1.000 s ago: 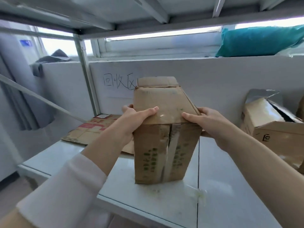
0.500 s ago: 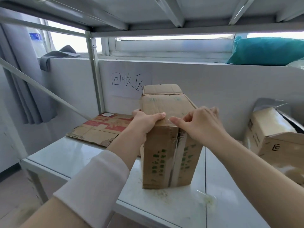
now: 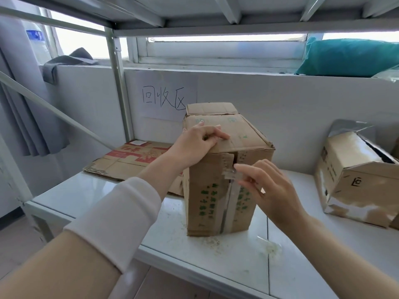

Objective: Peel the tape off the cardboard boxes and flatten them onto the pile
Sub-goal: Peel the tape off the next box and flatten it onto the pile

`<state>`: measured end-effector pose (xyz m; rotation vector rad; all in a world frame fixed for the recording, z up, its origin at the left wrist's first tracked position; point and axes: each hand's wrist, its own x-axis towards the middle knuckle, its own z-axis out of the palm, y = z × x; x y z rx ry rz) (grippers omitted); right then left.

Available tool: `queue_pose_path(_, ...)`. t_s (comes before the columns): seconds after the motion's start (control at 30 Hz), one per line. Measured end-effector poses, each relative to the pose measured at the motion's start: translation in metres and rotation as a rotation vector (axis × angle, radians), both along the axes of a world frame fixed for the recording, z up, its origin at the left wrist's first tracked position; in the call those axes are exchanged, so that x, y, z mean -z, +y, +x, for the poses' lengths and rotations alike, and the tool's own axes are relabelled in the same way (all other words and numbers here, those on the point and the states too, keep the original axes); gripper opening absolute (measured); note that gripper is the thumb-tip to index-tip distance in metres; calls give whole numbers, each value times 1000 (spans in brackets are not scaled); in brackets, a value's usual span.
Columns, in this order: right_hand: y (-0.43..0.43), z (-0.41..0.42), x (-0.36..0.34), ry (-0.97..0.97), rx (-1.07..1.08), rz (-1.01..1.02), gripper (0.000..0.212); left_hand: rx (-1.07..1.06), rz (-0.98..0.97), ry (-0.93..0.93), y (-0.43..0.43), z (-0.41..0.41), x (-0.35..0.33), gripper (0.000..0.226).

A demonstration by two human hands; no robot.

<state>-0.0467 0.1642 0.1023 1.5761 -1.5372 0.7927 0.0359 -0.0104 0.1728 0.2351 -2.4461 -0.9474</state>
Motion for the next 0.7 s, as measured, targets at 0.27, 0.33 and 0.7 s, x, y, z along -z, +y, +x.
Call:
queue_pose_path(0.27, 3, 8, 15, -209, 183, -16, 53, -121, -453, -151, 23, 3, -11, 58)
queue_pose_path(0.33, -2, 15, 18, -369, 247, -50, 49, -108, -486, -101, 31, -1, -14, 48)
queue_pose_path(0.7, 0, 35, 47, -1184, 268, -145, 22, -135, -764, 124, 47, -16, -4, 36)
